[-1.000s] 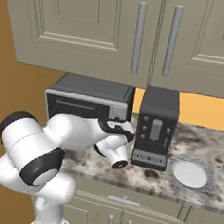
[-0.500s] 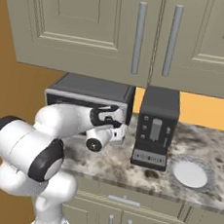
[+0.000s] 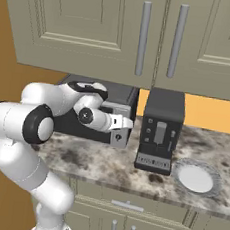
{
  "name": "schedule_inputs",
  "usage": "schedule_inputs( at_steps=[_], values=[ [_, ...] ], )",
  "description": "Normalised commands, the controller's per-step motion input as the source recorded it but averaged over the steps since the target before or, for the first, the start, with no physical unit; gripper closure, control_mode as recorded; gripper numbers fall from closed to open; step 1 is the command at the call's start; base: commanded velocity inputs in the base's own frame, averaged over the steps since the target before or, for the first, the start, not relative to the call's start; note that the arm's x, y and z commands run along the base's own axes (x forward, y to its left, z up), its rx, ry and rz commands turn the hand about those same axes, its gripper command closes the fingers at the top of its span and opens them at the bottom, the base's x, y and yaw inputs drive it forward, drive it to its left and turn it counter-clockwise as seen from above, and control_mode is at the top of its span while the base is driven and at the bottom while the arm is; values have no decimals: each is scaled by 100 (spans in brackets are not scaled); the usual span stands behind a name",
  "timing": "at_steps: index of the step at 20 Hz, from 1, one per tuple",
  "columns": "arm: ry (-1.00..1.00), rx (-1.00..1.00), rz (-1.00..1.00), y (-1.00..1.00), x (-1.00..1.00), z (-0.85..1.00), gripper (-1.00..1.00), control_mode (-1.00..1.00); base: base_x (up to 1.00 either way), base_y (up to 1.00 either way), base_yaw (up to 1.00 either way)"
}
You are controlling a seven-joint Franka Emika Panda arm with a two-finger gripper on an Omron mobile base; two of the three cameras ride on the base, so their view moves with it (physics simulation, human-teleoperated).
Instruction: Pull the toaster oven rack outwards. Pick up the baguette from the plate and place it on the toaster oven rack. Close the toaster oven door fully and set the temperature to the lowest setting.
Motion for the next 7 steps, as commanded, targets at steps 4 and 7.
schedule_inputs(
  at_steps=[4, 7],
  values=[
    [-69, -47, 2, 0, 0, -11, 100, -100, 0, 0, 0],
    [-71, -49, 9, 2, 0, -25, 100, -100, 0, 0, 0]
  ],
)
